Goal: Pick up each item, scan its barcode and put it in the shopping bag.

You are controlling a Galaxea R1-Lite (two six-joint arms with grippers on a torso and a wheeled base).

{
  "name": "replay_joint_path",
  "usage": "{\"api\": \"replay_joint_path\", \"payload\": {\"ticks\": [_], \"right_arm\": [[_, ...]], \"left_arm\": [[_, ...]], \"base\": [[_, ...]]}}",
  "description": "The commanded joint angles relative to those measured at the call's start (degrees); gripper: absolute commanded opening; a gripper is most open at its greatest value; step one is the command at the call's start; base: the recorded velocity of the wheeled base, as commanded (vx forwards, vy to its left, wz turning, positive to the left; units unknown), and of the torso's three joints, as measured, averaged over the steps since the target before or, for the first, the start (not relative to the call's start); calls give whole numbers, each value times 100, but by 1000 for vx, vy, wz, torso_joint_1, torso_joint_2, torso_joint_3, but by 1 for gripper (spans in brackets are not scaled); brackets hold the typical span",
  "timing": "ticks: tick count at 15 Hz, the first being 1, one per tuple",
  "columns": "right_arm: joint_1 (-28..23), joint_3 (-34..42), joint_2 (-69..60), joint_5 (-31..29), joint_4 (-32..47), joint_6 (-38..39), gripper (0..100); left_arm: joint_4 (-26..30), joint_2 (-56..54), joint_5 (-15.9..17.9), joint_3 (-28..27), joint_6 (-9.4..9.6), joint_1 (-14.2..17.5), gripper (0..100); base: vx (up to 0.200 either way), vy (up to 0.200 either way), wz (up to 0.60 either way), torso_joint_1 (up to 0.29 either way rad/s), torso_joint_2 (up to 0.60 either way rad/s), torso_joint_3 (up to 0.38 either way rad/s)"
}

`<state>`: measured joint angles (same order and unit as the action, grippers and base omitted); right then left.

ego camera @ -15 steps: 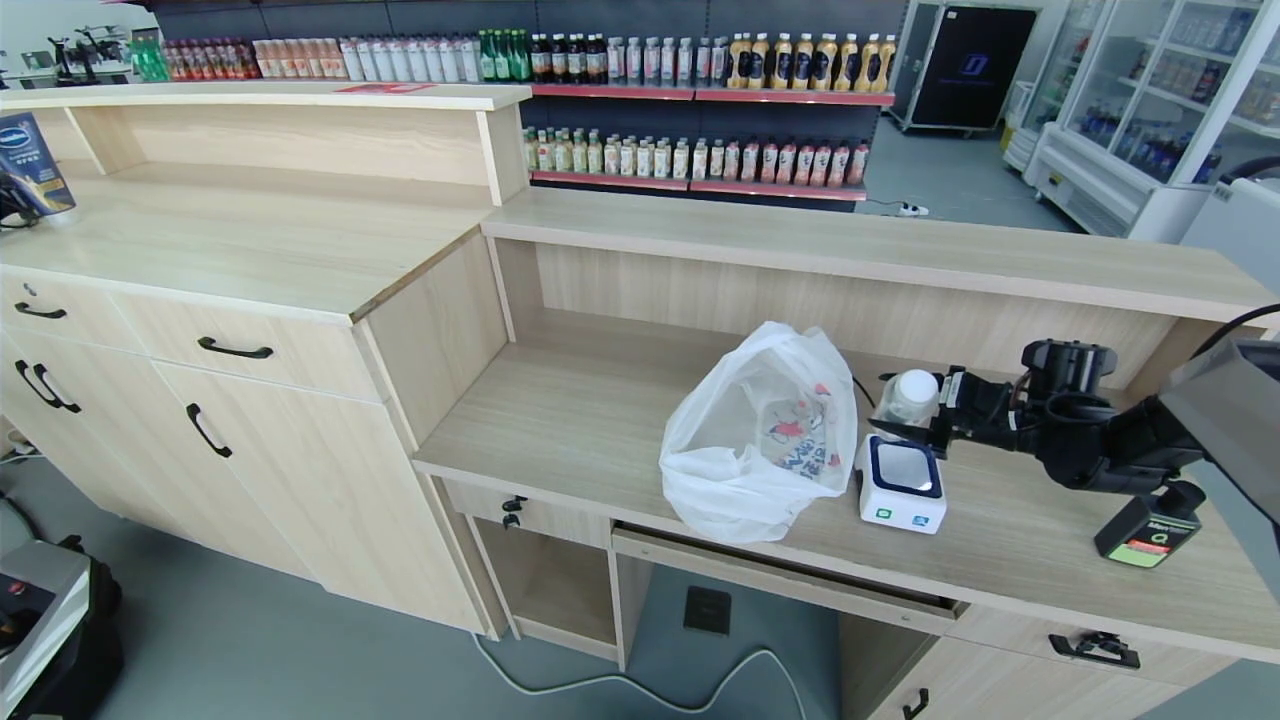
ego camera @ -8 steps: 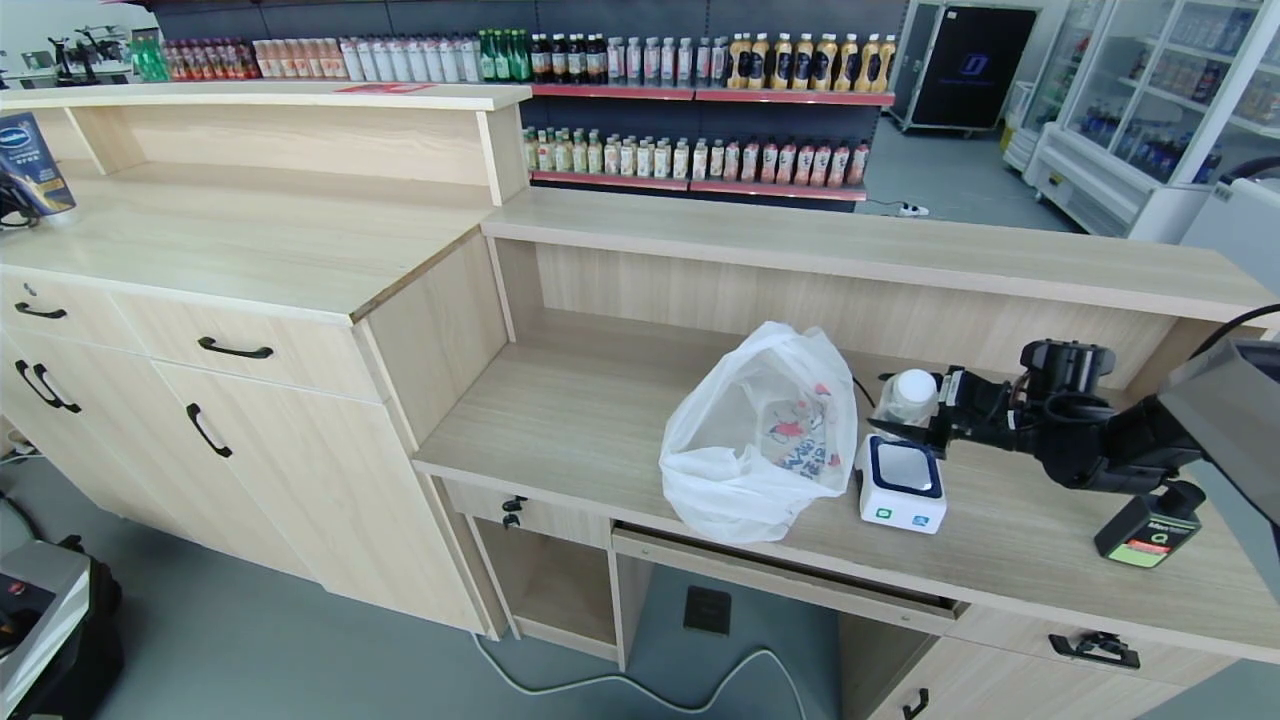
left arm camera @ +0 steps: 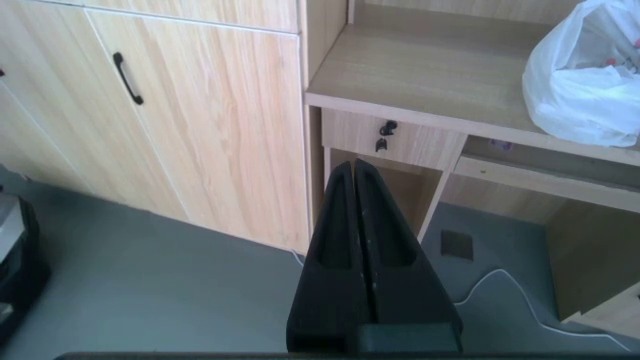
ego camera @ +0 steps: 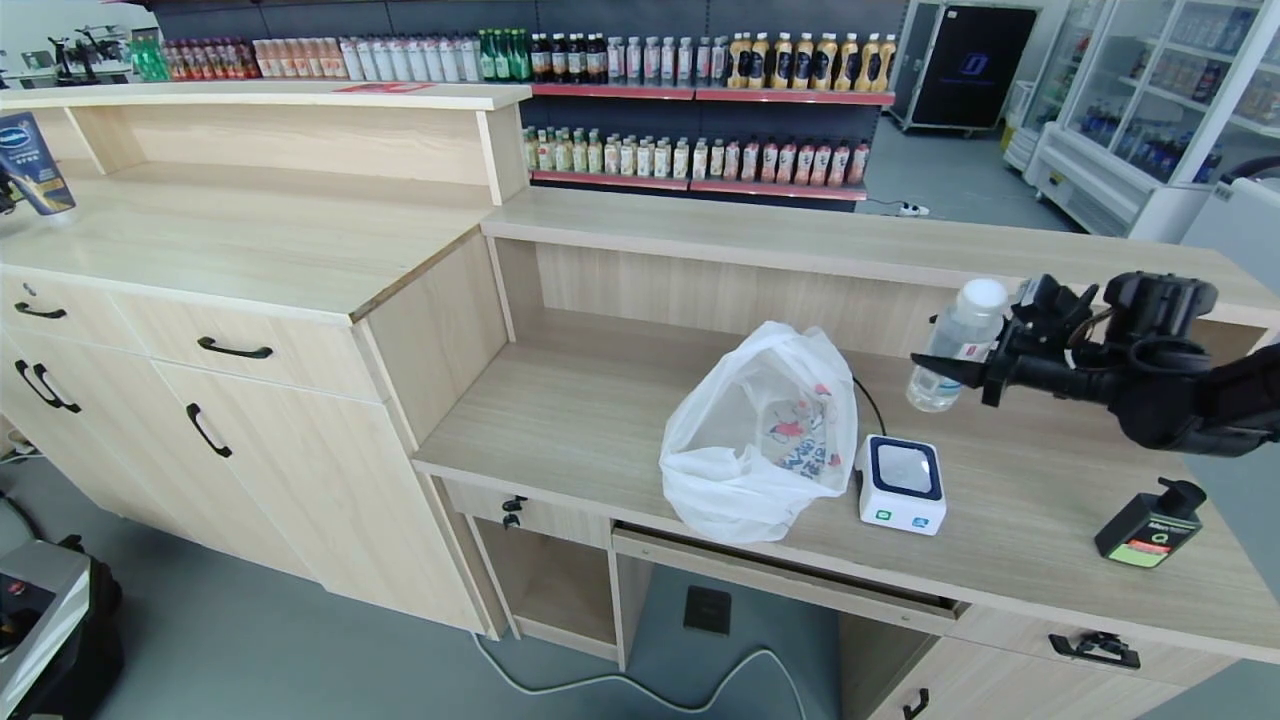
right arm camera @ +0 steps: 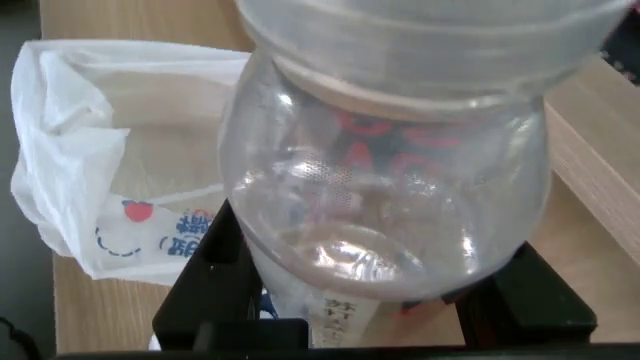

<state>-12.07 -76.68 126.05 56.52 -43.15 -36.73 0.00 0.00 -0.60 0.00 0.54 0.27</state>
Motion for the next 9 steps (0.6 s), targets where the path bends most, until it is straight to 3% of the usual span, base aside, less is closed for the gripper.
{"api": "replay_joint_path", "payload": {"ticks": [1, 3, 5, 9], "right_arm": [[-358, 250, -775, -519, 18, 737, 0], [-410, 373, -951, -1529, 18, 1669, 0], [-331, 672, -1179, -2918, 158, 2689, 0], [-50, 1603, -1636, -3208, -316, 2917, 0]], "left_arm": [[0, 0, -2, 0, -1, 0, 0], [0, 0, -2, 0, -1, 0, 0], [0, 0, -2, 0, -1, 0, 0], [0, 0, -2, 0, -1, 0, 0]], "base": [[0, 0, 0, 0, 0, 0], [0, 0, 0, 0, 0, 0], [0, 0, 0, 0, 0, 0], [0, 0, 0, 0, 0, 0]]}}
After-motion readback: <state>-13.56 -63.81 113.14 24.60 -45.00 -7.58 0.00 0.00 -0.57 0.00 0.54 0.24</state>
